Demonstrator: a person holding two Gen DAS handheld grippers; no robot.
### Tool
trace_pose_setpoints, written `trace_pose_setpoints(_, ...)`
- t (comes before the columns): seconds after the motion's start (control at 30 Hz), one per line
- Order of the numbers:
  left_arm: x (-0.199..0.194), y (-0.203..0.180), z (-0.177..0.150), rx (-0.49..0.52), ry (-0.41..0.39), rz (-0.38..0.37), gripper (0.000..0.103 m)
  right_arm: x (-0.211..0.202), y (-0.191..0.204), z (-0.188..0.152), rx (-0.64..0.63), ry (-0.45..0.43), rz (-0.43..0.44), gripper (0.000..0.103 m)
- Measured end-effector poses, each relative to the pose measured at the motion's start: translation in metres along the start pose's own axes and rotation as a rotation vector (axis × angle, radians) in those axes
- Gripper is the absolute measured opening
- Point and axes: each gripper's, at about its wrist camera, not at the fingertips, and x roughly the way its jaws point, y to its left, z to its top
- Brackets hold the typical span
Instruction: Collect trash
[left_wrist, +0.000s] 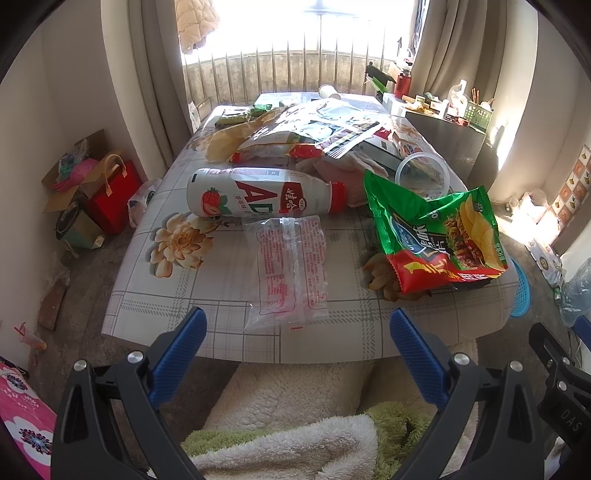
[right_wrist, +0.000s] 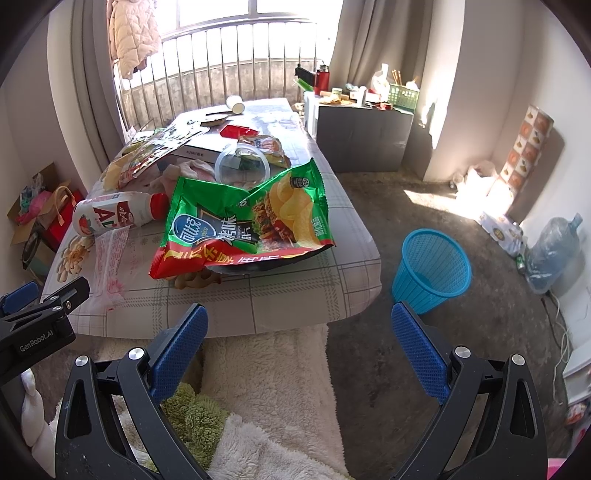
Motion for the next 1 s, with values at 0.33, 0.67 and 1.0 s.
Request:
trace_pose_setpoints(0.33, 0.001, 0.0, -0.001, 0.001, 0.004, 0.003, 0.097, 0.0, 0.0, 0.0, 0.001, 0.0, 0.002, 0.095)
trace_pose_setpoints(0.67, 0.002, 0.0, -0.004, 0.003, 0.013, 0.007, 0.097, 0.002, 0.001, 0.0, 0.004, 0.004, 0.007, 0.095)
trace_pose_setpoints(1.0, 0.005, 0.007, -0.002, -0.017, 0.018, -0.008, 0.097, 0.004, 0.011, 0.002, 0.007, 0.003, 0.035, 0.095)
